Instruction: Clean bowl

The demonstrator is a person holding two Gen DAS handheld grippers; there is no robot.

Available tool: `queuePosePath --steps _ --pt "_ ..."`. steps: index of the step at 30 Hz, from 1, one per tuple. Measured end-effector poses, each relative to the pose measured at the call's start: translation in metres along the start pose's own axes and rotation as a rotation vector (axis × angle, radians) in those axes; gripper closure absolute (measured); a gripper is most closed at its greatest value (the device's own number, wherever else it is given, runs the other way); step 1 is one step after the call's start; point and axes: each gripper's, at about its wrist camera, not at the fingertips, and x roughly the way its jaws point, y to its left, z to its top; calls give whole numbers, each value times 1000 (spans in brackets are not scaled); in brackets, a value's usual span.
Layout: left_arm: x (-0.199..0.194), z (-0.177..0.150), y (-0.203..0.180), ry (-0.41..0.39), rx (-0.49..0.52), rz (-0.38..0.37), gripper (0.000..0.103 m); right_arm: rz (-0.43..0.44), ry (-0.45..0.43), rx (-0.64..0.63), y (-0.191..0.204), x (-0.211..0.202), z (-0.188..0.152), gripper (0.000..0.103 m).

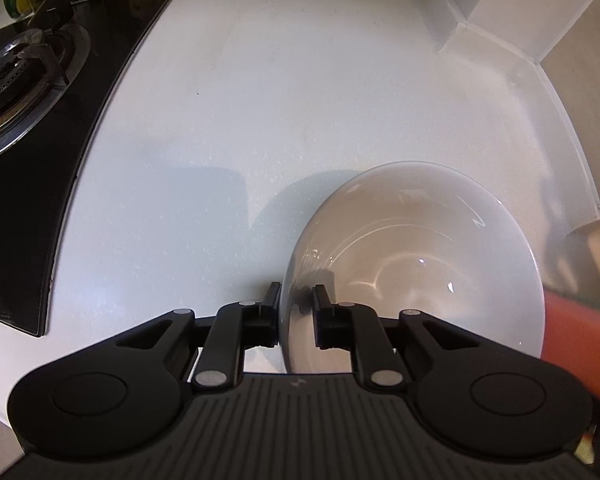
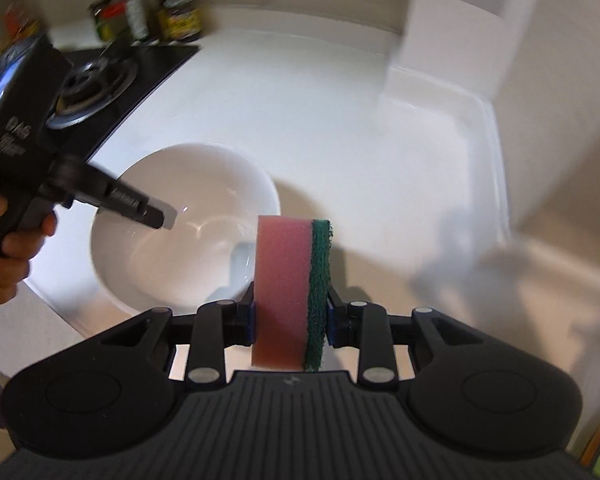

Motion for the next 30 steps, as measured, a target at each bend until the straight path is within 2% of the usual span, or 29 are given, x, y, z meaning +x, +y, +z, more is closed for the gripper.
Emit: queuePosePath --steps 7,10,14,17,23,25,27,30 --pt "0 -6 -9 -14 -1 24 85 -23 -61 149 24 -22 -42 76" --pt "1 -7 -19 -14 52 36 85 -44 -91 187 25 -28 -50 76" --pt "2 -7 -34 6 144 24 82 -106 -139 198 14 -19 -41 76" --pt "4 -5 -43 19 204 19 78 -119 -158 181 3 -11 -28 76" --pt "-1 4 -37 56 238 -51 76 -121 -167 135 -16 6 -2 76" --pt "-6 10 -31 44 241 -63 78 -120 -179 153 -20 4 -3 76" --pt "-14 20 -26 -10 239 -33 81 -107 -184 178 -22 1 -9 76" --pt "-18 37 -28 -39 275 -34 81 -83 -179 219 -24 0 -21 76"
